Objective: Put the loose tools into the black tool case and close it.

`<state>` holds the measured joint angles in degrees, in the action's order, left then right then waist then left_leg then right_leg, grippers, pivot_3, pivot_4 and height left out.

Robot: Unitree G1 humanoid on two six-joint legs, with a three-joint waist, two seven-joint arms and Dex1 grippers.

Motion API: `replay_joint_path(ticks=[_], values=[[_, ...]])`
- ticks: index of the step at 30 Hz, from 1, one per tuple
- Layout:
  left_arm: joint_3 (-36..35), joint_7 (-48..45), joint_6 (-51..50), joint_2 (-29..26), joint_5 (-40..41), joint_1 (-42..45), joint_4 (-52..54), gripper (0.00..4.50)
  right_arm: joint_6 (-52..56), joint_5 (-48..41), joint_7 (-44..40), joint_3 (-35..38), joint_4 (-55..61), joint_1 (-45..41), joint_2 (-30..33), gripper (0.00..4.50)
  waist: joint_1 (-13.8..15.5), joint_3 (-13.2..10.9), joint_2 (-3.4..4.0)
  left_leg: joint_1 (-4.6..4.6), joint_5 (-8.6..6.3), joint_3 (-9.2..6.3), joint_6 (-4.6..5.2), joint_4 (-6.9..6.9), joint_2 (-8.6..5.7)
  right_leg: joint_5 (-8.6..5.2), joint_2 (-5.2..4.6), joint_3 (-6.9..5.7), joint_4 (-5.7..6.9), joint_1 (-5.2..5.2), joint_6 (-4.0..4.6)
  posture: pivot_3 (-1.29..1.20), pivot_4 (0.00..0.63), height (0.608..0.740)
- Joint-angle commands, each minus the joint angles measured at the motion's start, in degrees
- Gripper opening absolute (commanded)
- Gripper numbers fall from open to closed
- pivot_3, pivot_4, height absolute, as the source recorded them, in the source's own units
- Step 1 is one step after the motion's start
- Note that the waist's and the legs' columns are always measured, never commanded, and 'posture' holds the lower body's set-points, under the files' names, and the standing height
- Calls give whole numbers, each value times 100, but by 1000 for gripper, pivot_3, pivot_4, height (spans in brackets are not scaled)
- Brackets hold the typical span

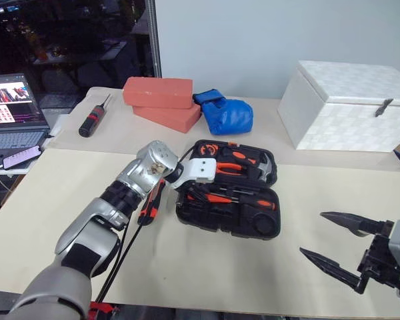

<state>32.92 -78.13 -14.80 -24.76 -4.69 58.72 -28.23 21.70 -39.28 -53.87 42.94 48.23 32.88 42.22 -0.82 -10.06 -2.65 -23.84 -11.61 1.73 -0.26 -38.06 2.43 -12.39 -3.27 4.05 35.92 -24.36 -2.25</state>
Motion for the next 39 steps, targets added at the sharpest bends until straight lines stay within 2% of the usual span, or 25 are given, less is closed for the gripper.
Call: replay_joint_path(ticks=[1, 9, 10, 14, 17, 20, 22, 24, 27, 30, 32, 35, 39], values=[[54, 5, 205, 47, -257, 146, -68, 446, -55, 58, 118, -42, 158, -18, -1, 4500, 4, 0, 0, -1, 0, -1, 0, 0, 0, 0, 0, 0, 0, -1, 0, 0, 150, 740], [53, -240, 196, 82, -444, 182, -48, 446, -79, 96, 241, -82, 253, 47, -86, 4500, 8, 0, 0, 0, 0, -2, 0, 0, -1, 0, 0, -1, 1, 2, -1, 0, 150, 740], [23, -228, 192, 84, -447, 175, -46, 945, -78, 105, 257, -96, 268, 54, -96, 4500, 8, 0, 0, 1, 0, -2, 0, 0, -1, 0, 0, -1, 1, 2, -1, 0, 150, 740], [-530, -170, -163, 182, 16, 269, 171, 2208, -83, 110, 293, -99, 341, 128, -150, 4500, 12, 0, 1, -1, 0, -4, 0, 0, -1, -1, 0, -3, 0, 1, -1, 0, 150, 740], [-1006, -320, -816, 137, 571, 216, 559, 2208, -97, 128, 313, -113, 341, 155, -169, 4500, 9, -1, -1, -7, 0, -5, 0, -1, -2, 0, -1, -3, 0, -1, -2, 0, 150, 740], [-1419, -195, -1548, 158, 985, 54, 873, 1442, -87, 147, 350, -175, 344, 149, -178, 4500, 2, 0, 1, -5, 0, -6, 0, -1, -1, -1, -1, -3, 0, 0, -2, 0, 150, 740], [-1635, 59, -1806, 164, 1142, -219, 1185, 675, -60, 140, 373, -219, 358, 133, -164, 4500, 0, 2, 4, -2, 0, -8, 0, -1, -1, -1, 0, -5, 4, 1, -5, 0, 150, 740], [-1777, 347, -1963, 236, 1244, -426, 1434, 160, -48, 117, 381, -221, 357, 131, -159, 4500, -6, 5, 11, 1, 0, -9, 0, -1, -1, -2, 0, -5, 5, 3, -5, 0, 150, 740], [-1980, 1198, -1676, 578, 1215, -1016, 1607, 160, -26, 88, 381, -207, 350, 124, -126, 4500, 6, 6, 11, 5, 0, -10, 0, -1, -1, 3, 0, -4, 10, 5, -16, 0, 150, 740], [-1782, 1658, -1285, 705, 937, -1548, 1512, 160, 23, 48, 354, -161, 329, 114, -57, 4500, 17, 6, 11, 7, 1, -11, 0, -2, -4, 13, -2, -5, 8, 11, -34, 0, 150, 740], [-1396, 1793, -1003, 647, 623, -1900, 1336, 160, 55, 0, 308, -108, 287, 102, 11, 4500, 16, 6, 12, 9, 1, -11, 0, -2, -5, 13, -2, -3, 9, 12, -32, 0, 150, 740], [-1180, 1937, -792, 602, 444, -2203, 1228, 160, 78, -16, 234, -71, 223, 81, 110, 4500, 20, 15, 11, 15, 1, -13, 0, -2, -4, 10, -1, -5, 8, 19, -26, 0, 150, 740], [-1425, 2113, -520, 512, 570, -2304, 1342, 160, 63, -41, 169, -58, 149, 4, 205, 4500, 15, 43, 22, 47, 0, -10, -1, -2, -7, -4, -6, -2, 6, 46, -3, 0, 150, 740]])
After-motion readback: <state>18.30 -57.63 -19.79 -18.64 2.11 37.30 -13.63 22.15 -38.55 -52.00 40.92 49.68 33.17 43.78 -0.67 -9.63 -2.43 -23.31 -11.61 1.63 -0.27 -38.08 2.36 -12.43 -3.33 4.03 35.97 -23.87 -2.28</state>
